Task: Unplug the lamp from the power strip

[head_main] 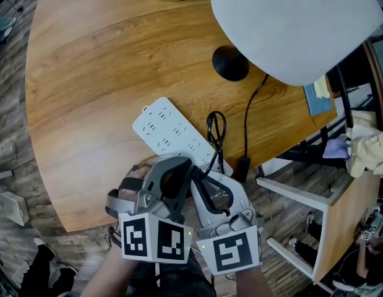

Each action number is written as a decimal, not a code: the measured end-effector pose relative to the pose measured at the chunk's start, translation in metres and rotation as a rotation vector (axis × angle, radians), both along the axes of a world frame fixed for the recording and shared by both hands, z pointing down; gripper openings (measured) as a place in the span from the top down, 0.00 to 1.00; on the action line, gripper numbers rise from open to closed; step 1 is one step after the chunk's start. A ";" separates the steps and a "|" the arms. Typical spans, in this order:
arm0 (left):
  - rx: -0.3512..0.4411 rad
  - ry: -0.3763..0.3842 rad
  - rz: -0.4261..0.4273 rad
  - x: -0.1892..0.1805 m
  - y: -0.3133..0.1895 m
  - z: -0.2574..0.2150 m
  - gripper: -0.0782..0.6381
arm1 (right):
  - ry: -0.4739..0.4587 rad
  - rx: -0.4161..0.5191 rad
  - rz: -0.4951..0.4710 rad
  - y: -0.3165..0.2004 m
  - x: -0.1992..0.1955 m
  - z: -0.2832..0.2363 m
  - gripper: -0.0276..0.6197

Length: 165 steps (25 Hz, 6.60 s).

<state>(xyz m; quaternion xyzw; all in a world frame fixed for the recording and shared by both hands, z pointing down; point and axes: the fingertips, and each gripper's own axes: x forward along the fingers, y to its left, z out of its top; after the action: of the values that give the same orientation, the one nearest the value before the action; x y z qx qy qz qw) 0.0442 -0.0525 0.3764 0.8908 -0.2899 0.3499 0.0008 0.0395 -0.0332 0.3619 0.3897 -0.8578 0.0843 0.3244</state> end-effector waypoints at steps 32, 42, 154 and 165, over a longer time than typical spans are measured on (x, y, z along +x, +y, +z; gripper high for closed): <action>-0.057 0.076 -0.005 -0.003 0.001 0.000 0.90 | -0.061 -0.031 0.051 -0.002 0.001 -0.004 0.86; -0.073 0.083 -0.006 -0.003 0.001 0.000 0.90 | 0.017 -0.032 0.035 0.000 0.000 -0.003 0.86; 0.039 0.679 -0.258 -0.059 -0.019 -0.169 0.90 | -0.382 0.282 0.197 -0.007 0.043 -0.157 0.95; 0.123 0.711 -0.258 -0.080 -0.003 -0.219 0.90 | -0.403 0.364 0.177 0.015 0.042 -0.211 0.95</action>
<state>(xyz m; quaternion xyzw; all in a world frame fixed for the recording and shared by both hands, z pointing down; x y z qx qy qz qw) -0.0355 -0.0551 0.1575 0.9110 -0.4020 -0.0020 0.0919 0.0816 -0.0187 0.1508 0.4902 -0.8687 0.0325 0.0632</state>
